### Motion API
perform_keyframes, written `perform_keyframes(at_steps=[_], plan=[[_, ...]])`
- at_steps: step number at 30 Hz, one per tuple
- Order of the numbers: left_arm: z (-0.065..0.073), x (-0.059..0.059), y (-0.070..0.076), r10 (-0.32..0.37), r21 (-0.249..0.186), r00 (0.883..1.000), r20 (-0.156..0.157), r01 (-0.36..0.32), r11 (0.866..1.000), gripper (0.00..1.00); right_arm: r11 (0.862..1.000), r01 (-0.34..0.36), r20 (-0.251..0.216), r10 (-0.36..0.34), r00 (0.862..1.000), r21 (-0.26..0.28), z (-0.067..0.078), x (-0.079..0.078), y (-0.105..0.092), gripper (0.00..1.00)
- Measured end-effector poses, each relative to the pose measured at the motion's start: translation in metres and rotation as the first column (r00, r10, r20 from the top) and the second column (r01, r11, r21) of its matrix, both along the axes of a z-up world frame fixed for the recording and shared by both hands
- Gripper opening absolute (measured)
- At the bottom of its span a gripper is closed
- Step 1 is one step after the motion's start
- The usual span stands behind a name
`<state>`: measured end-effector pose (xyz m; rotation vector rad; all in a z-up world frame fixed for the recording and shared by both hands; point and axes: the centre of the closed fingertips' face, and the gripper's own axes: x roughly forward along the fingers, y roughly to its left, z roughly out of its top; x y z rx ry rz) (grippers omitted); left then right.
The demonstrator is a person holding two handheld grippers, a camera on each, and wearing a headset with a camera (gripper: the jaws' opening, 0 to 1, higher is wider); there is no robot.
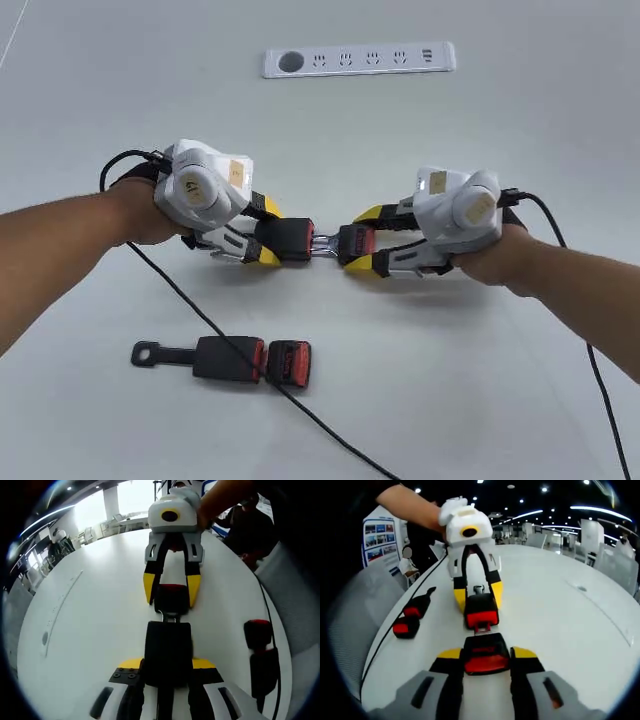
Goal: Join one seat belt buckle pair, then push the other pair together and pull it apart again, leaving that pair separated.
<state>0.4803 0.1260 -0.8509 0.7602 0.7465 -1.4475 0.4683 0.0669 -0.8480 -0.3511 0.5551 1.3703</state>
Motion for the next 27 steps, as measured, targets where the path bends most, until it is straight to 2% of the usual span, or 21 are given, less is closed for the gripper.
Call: perform_keyframes(at_steps=[1,7,14,16,17,27], plan=[[0.0,0.0,0.0,-0.003,0.002,1.0,0.001,0.003,1.0,0.35,1.0,-0.003,0.009,0.003,1.0,-0.012,0.0,0.002,0.002,0.35],[-0.001,0.0,0.0,-0.007,0.009,1.0,0.004,0.007,1.0,0.34,1.0,0.004,-0.009,-0.004,1.0,-0.01,-0.003,0.005,-0.002,0.35],[-0.001,-0.001,0.0,-0.014,0.035,1.0,0.006,0.014,0.999,0.34,1.0,0.021,-0.02,-0.022,1.0,-0.01,-0.004,0.006,0.011,0.35],[-0.001,-0.001,0.0,-0.013,0.041,1.0,0.005,0.013,0.999,0.34,1.0,0.025,-0.016,-0.025,1.0,-0.015,-0.003,0.007,0.016,0.35],[-0.002,-0.001,0.0,-0.012,0.041,1.0,0.005,0.012,0.999,0.34,0.999,0.024,-0.02,-0.024,1.0,-0.021,-0.004,0.011,0.013,0.35],[-0.002,-0.002,0.0,-0.016,0.067,1.0,0.005,0.015,0.998,0.34,0.998,0.024,-0.023,-0.025,0.999,-0.064,-0.007,0.014,0.016,0.34]])
